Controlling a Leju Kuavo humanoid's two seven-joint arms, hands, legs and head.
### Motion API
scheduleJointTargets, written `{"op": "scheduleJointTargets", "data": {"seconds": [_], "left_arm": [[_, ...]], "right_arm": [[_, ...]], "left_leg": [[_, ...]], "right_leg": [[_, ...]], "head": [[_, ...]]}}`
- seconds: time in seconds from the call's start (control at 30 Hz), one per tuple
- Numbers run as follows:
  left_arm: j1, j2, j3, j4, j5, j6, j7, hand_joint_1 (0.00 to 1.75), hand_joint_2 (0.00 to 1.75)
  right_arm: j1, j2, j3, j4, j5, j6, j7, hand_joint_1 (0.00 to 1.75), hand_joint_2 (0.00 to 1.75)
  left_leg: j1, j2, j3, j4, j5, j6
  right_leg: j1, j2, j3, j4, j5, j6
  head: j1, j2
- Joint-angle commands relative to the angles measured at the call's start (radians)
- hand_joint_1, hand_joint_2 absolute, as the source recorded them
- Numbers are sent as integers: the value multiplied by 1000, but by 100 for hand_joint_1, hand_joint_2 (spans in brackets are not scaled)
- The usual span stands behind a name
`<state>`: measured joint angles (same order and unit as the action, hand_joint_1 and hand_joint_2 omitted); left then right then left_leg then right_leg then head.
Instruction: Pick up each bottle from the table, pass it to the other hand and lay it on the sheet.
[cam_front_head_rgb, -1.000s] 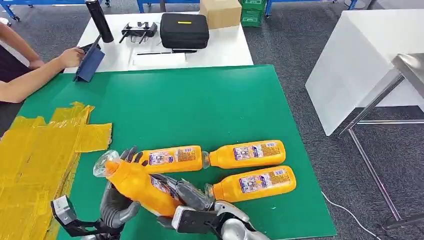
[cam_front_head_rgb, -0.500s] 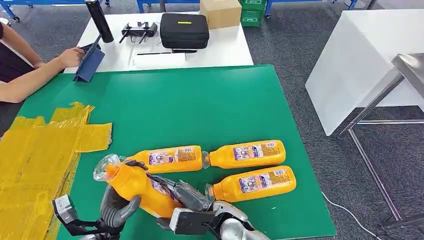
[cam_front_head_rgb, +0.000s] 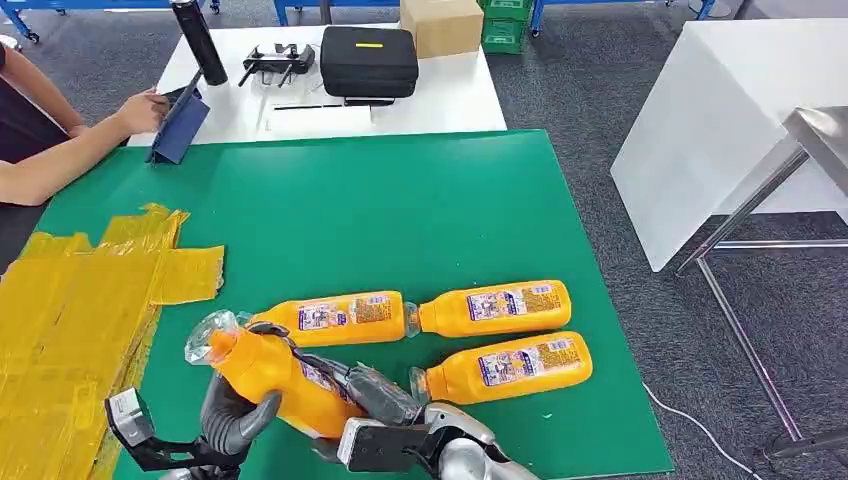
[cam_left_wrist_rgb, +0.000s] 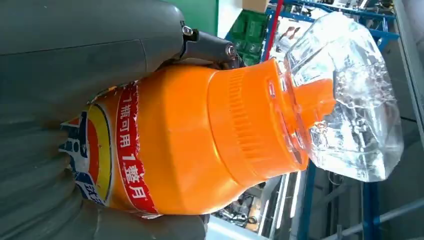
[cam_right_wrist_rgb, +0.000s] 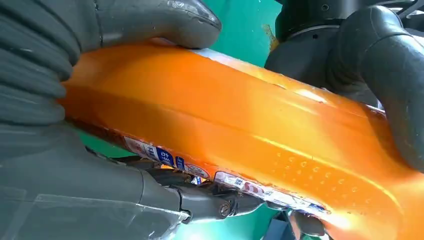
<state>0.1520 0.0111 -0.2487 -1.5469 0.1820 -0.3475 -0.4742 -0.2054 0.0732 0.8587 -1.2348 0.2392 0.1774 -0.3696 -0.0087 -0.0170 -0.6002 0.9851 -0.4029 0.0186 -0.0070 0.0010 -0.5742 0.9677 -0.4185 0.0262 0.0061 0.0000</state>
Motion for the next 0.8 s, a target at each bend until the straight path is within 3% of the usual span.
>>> {"op": "scheduleJointTargets", "data": {"seconds": [0.03, 0.17, 0.2, 0.23, 0.27, 0.3, 0.37, 0.5, 0.6, 0.8], "left_arm": [[-21, 7, -29, 50, -7, -14, -6, 175, 175], [-5, 12, 2, 4, -55, 68, 4, 175, 175], [11, 43, 24, -46, -65, 96, 6, 175, 175], [22, 71, 55, -89, -74, 121, 10, 175, 175], [54, 79, 204, -218, -228, 382, -108, 175, 175], [66, 137, 303, -318, -174, 452, -41, 175, 175], [58, 69, 488, -416, -352, 412, 32, 175, 175], [68, 2, 455, -428, -569, 544, 10, 175, 175], [84, 0, 410, -427, -692, 696, 3, 175, 175], [88, -10, 350, -433, -850, 840, 28, 175, 175]], "right_arm": [[-39, -17, 42, 55, 1, -3, 2, 175, 175], [14, -12, -25, 11, -2, -58, 2, 175, 175], [44, -16, -59, -33, -11, -87, -5, 145, 175], [60, -23, -88, -66, -23, -101, -11, 16, 175], [94, -42, -184, -146, -52, -241, -54, 0, 0], [97, -92, -226, -215, -87, -203, -28, 0, 0], [127, -106, -332, -276, -70, -120, 7, 0, 0], [135, -101, -350, -236, -42, -110, 13, 0, 0], [146, -106, -357, -223, -40, -122, 7, 0, 0], [169, -118, -368, -234, -39, -128, 7, 0, 0]], "left_leg": [[0, 1, 3, 0, -1, -2], [0, 1, 2, 0, -1, -1], [1, 1, 3, 1, -2, -2], [1, 0, 3, 1, -2, -2], [1, 0, 1, 1, -2, -2], [2, 1, -1, 2, -1, -1], [2, 1, -4, 4, -2, -2], [2, 1, -2, 2, -1, -2], [0, -1, 1, 1, -1, -1], [1, -1, 0, 1, -1, -1]], "right_leg": [[0, 0, 3, -1, -1, 0], [0, 0, 3, -1, -1, 0], [1, -1, 4, 0, -2, -1], [1, -1, 4, 0, -2, -1], [1, -1, 2, 0, -1, -1], [2, 0, -1, 1, -1, -1], [2, 1, -3, 3, -1, -1], [1, -1, -2, 2, -2, -1], [0, -2, 2, 0, -2, 0], [1, -2, 2, 0, -2, 0]], "head": [[0, 0], [0, 0], [0, 0], [0, 0], [0, 0], [0, 0], [0, 0], [0, 0], [0, 0], [0, 0]]}}
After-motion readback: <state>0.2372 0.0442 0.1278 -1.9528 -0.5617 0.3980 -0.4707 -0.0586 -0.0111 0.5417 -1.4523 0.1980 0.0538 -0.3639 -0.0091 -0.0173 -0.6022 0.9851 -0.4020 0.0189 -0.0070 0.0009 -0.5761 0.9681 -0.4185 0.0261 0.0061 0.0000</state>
